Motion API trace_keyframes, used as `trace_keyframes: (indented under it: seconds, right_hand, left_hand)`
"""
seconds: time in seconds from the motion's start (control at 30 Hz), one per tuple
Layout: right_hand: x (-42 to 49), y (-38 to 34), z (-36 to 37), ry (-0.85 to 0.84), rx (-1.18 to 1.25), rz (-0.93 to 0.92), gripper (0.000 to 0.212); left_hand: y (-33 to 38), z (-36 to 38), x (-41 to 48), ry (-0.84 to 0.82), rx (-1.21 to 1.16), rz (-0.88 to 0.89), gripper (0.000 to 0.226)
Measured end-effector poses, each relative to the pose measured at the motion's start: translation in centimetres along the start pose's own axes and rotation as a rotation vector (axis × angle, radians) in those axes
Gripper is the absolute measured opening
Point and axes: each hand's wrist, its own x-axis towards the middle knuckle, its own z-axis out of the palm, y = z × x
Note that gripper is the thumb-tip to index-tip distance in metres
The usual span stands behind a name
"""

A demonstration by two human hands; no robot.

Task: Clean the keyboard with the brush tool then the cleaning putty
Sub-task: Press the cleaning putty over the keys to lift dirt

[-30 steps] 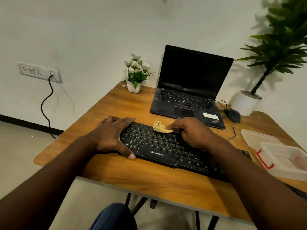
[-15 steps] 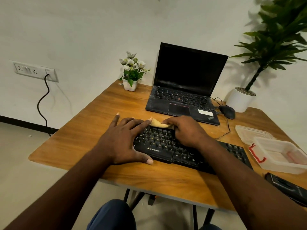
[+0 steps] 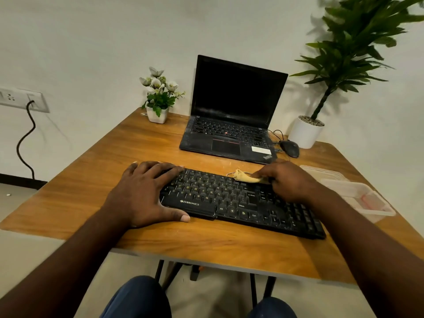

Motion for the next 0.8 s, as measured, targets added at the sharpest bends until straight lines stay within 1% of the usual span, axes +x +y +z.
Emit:
trace_keyframes:
  seconds: [0.17,0.4,0.47,0.53,0.67,0.8]
  right_hand:
    - [-1.7,0.5,-0.6,0.028,-0.011,0.063,0.057]
    - [-1.9,-3.3,1.2,0.170,-0.109,0.067,0.049]
    - [-2.5,-3.7,1.3,0.173,-0.149,0.051,0.049]
    - [-3.0,-3.1,0.8,0.166,-0.127,0.049,0.048]
    - [-3.8,0.0,-1.0,0.097,-0.148,0.181,0.041]
    - [-4.3,0.3,-0.7,0.147,-0.130,0.219,0.036]
  left_hand:
    - [0.2,-0.1,-0.1,0.006,0.005,-0.008,0.126]
    - [0.1,-0.1,-0.3,0.009,-0.017,-0.021,0.125]
    - [0.2,-0.2,-0.3,-0.003,-0.018,-0.029,0.126]
    - [0.2,-0.2,-0.3,-0.011,-0.024,-0.034,0.127]
    - [0.2,-0.2,-0.2,-0.004,-0.035,-0.035,0.128]
    - [0.2,-0.2,-0.2,-0.001,-0.038,-0.038,0.128]
